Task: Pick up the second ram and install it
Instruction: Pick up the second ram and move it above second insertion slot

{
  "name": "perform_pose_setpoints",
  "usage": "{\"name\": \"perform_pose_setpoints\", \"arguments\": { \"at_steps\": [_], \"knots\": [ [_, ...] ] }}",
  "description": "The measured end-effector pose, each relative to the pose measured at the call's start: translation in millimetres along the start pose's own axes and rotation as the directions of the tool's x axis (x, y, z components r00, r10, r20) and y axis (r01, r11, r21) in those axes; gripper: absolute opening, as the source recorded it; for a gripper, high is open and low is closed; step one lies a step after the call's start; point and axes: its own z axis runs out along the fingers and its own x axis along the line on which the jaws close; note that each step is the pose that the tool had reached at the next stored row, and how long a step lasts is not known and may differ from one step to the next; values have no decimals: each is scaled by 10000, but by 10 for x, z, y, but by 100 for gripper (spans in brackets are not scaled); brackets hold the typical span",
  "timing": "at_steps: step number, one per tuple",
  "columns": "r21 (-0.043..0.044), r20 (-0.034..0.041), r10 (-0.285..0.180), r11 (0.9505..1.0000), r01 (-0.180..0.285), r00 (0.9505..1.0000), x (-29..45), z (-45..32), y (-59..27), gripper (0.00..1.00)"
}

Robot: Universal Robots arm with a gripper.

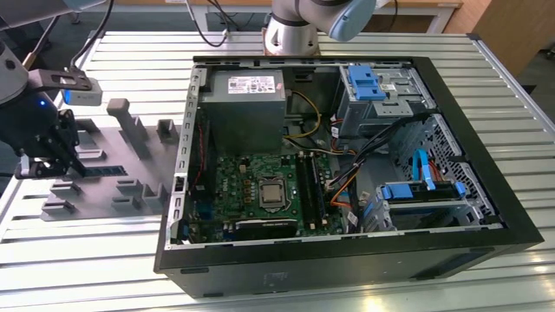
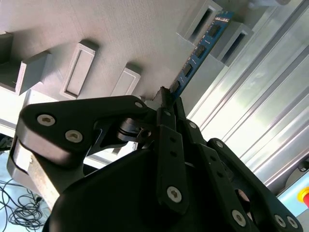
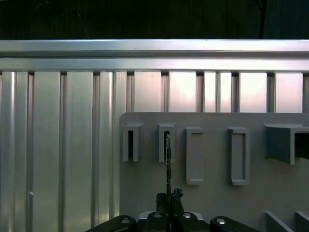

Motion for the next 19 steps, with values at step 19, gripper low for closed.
{"name": "perform_pose_setpoints", "arguments": {
  "at_steps": [19],
  "knots": [
    [-1,-1,0,10000,0,10000,2,-57,-1,14]
  ]
}}
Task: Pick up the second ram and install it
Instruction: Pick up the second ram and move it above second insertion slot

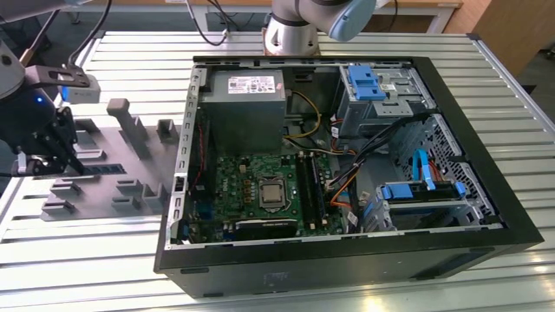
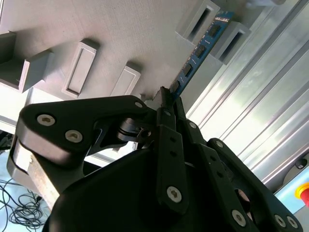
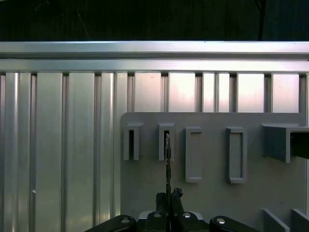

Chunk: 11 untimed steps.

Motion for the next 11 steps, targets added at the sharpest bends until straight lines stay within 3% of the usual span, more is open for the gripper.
{"name": "perform_pose_setpoints", "arguments": {
  "at_steps": [11],
  "knots": [
    [1,1,0,10000,0,10000,2,-55,-1,14]
  ]
}}
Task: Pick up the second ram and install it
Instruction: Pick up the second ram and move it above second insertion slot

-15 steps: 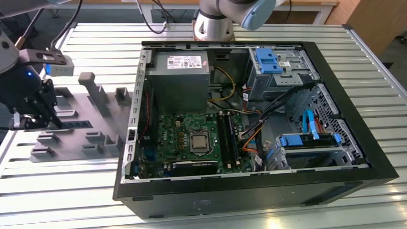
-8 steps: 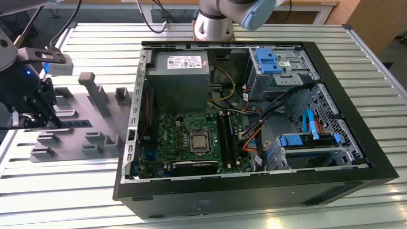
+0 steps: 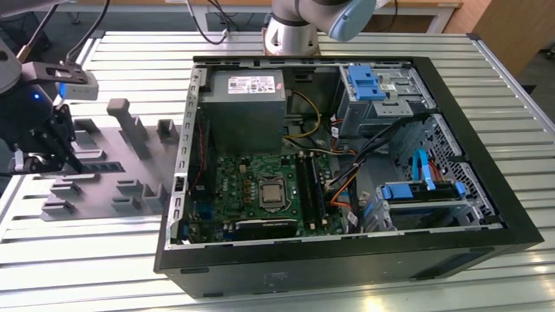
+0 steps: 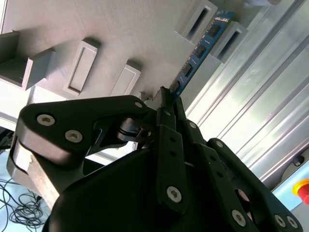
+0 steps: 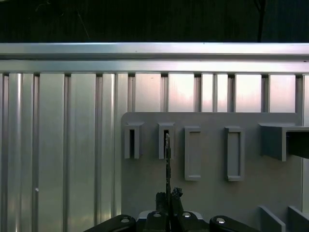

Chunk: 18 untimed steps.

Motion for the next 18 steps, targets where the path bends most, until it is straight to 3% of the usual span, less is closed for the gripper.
{"name": "perform_pose_setpoints", "arguments": {
  "at_steps": [18],
  "knots": [
    [0,0,0,10000,0,10000,3,-122,-3,14]
  ]
}}
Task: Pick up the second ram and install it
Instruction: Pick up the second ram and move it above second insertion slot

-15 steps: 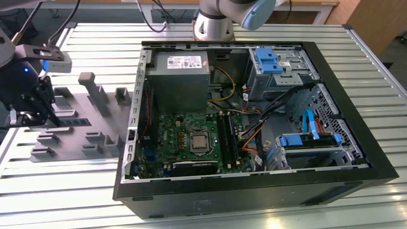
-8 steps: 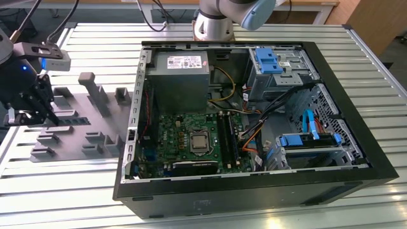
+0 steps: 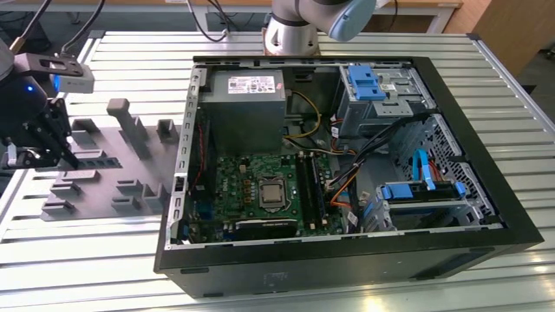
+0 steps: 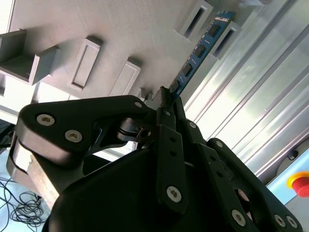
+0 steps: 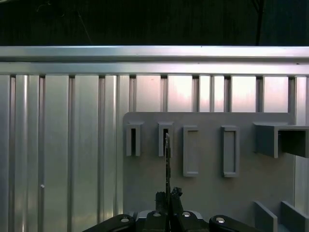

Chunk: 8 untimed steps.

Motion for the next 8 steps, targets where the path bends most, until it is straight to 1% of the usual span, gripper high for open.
{"name": "perform_pose_setpoints", "arguments": {
  "at_steps": [8],
  "knots": [
    [0,1,0,10000,0,10000,1,-46,-1,14]
  ]
}}
